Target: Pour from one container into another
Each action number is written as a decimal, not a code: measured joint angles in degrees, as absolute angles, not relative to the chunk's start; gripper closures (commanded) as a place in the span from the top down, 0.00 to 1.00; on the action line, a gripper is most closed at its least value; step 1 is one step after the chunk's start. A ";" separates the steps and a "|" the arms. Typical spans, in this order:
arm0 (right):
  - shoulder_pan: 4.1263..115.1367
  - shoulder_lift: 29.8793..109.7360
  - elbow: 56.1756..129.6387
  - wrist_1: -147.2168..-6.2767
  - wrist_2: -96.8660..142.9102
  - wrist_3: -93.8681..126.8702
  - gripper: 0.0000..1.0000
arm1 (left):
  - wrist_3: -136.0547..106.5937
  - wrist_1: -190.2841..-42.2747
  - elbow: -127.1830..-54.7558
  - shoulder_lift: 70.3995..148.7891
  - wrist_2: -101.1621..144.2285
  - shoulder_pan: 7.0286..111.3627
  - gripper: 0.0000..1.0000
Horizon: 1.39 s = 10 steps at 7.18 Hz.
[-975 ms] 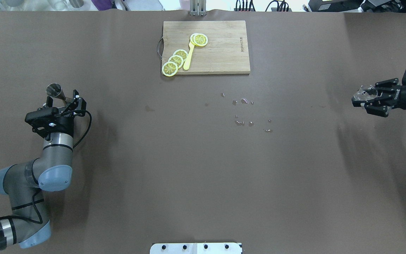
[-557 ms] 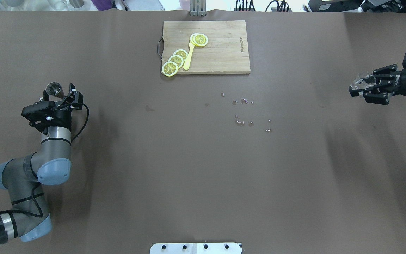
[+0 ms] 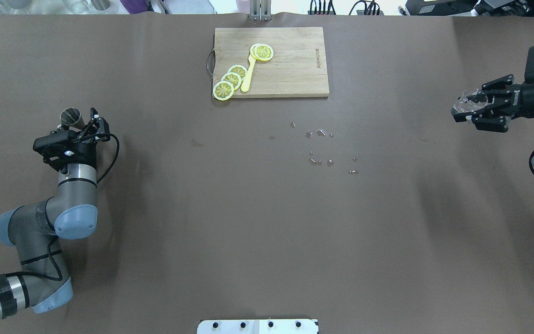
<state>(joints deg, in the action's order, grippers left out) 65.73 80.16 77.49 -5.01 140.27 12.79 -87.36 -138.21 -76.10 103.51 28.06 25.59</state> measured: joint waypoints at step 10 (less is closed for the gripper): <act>64.88 75.32 79.94 -14.21 148.29 5.02 0.00 | -78.33 -137.75 -86.84 104.15 30.32 26.33 0.00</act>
<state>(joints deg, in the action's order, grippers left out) 64.88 75.32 79.94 -14.21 148.29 5.02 -78.33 -137.75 -86.84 104.15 30.32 26.33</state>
